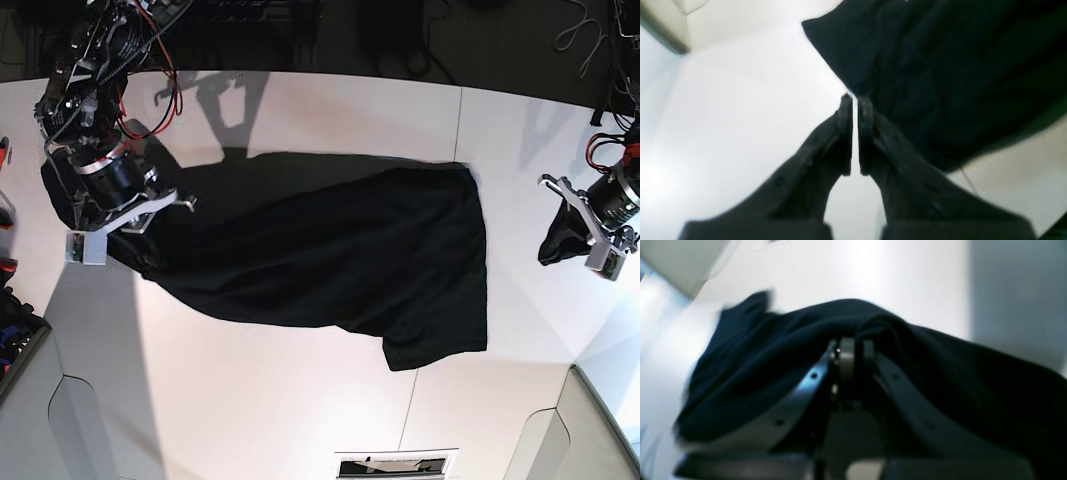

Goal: Layout the t-shirt on the table in an organized manner, then fold the t-shirt properly
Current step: 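Move the left gripper to grasp the shirt edge beside it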

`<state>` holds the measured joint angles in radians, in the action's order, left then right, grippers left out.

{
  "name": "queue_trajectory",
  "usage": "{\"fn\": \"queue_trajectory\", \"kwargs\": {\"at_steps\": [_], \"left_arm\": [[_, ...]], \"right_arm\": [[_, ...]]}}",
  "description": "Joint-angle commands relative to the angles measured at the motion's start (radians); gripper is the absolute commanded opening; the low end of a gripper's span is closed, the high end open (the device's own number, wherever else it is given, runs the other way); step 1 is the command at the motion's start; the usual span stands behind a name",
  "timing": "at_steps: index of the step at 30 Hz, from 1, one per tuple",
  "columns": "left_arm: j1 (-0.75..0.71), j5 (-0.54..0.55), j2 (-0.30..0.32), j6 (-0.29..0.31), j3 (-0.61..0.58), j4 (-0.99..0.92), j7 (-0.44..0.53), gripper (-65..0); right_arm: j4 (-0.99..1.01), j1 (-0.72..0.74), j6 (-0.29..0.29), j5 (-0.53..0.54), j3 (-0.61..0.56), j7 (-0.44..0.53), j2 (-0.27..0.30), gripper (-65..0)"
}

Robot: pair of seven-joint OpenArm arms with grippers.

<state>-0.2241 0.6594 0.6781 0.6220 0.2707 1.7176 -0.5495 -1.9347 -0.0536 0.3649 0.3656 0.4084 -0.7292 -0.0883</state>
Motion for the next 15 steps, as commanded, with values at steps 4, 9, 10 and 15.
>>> {"fn": "queue_trajectory", "kwargs": {"at_steps": [4,9,10,15], "left_arm": [[0.048,-0.087,0.019,-0.001,-0.135,-0.043,0.065,-62.0],[0.084,-0.126,0.017,-0.005,-0.265,-0.114,0.098,-62.0],[0.089,-0.126,0.017,-0.005,-0.278,-0.117,0.096,-62.0],[0.085,-0.081,0.017,0.004,-0.285,-0.117,0.053,-61.9]], "right_arm": [[0.075,0.076,-0.030,-0.046,0.039,0.002,0.003,-55.6],[0.076,0.056,-0.017,-0.044,0.043,-0.065,0.008,-24.0],[0.072,0.046,-0.008,-0.044,0.043,-0.069,0.008,-23.4],[0.056,-0.064,0.017,-0.012,0.043,-0.065,0.008,-23.5]]}}
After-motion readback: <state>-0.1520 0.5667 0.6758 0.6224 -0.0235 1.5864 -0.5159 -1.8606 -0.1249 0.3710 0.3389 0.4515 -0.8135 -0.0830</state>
